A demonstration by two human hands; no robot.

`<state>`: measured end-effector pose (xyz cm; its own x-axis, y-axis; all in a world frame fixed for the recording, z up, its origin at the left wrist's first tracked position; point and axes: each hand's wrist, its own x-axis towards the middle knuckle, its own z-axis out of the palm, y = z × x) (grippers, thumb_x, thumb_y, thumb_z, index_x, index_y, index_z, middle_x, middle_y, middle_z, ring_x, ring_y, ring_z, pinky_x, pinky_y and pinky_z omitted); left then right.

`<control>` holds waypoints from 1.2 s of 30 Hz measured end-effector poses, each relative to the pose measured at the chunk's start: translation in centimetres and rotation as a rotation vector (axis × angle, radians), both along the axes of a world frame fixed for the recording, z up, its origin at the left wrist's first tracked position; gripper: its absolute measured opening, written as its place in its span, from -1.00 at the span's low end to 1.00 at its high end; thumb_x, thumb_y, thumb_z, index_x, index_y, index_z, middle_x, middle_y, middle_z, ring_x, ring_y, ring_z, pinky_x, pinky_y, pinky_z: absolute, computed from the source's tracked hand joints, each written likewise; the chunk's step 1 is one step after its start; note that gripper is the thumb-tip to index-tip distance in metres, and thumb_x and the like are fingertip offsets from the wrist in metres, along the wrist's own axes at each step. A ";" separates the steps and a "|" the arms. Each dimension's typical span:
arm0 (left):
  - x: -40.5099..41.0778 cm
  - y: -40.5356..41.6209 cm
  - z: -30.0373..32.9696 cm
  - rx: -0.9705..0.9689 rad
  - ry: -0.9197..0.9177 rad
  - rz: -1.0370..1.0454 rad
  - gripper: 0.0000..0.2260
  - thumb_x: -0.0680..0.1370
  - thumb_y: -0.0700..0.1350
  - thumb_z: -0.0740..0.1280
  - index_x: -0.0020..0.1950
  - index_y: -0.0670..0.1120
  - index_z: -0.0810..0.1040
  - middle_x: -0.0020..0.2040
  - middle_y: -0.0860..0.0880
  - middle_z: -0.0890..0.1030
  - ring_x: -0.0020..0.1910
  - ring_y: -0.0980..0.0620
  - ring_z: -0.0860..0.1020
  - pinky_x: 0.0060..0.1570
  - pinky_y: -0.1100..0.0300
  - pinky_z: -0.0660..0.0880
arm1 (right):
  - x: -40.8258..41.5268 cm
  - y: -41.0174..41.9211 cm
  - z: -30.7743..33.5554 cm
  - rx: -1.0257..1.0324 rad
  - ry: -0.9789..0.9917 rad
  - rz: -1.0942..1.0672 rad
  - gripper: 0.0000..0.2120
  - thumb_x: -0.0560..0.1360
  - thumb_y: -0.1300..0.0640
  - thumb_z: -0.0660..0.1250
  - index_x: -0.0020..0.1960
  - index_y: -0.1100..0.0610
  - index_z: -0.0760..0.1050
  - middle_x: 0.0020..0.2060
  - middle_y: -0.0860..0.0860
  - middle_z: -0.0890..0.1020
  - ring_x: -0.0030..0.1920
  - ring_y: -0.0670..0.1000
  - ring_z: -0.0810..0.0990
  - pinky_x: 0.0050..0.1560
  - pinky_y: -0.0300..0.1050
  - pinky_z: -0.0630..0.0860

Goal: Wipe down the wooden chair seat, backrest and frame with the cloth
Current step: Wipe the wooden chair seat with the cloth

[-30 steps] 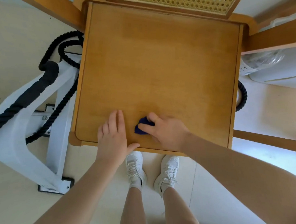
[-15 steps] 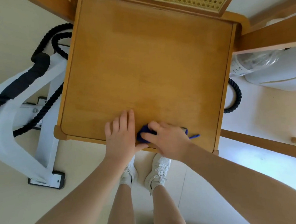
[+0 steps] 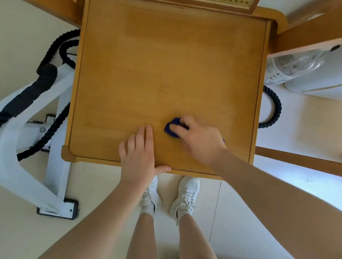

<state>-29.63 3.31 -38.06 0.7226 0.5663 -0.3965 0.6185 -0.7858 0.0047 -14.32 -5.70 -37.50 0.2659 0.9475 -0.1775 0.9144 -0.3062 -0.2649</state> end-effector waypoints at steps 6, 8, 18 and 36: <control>-0.5 0.4 -0.6 -0.011 -0.049 0.003 0.14 0.02 0.51 0.22 0.38 -0.25 0.33 0.19 -0.14 0.53 0.07 -0.07 0.37 0.09 -0.03 0.28 | 0.8 4.0 -1.2 0.088 -0.110 0.082 -0.60 0.17 0.23 0.57 -0.02 0.03 0.62 -0.14 0.08 0.61 -0.36 0.10 0.53 -0.58 -0.28 0.24; -0.5 0.8 -0.8 0.018 -0.060 -0.047 0.14 0.04 0.54 0.20 0.36 -0.26 0.35 0.16 -0.15 0.53 0.04 -0.08 0.36 0.10 -0.03 0.26 | 1.7 6.2 -1.8 0.126 -0.130 -0.010 -0.65 0.23 0.25 0.54 -0.01 0.04 0.62 -0.13 0.09 0.60 -0.36 0.12 0.52 -0.57 -0.27 0.25; -1.3 2.8 -0.5 0.028 -0.115 -0.192 -0.04 0.07 0.45 0.30 0.26 -0.18 0.47 0.12 -0.12 0.54 0.11 -0.10 0.39 0.27 -0.19 0.10 | 0.2 3.6 -1.1 0.120 -0.051 -0.090 -0.59 0.20 0.31 0.55 0.02 0.12 0.61 -0.17 0.17 0.57 -0.44 0.13 0.48 -0.61 -0.28 0.27; -1.2 2.7 -0.6 0.063 -0.084 -0.252 -0.02 0.04 0.44 0.38 0.25 -0.21 0.49 0.10 -0.15 0.56 0.14 -0.10 0.35 0.25 -0.17 0.18 | 0.1 4.4 -0.7 0.085 0.069 -0.168 -0.72 0.32 0.25 0.48 0.02 0.13 0.60 -0.17 0.19 0.54 -0.50 0.12 0.46 -0.60 -0.26 0.29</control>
<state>-30.81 6.06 -38.65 0.8724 0.3865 -0.2993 0.4033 -0.9150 -0.0062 -14.18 -1.27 -38.15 0.4115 0.9032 -0.1221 0.8311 -0.4269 -0.3565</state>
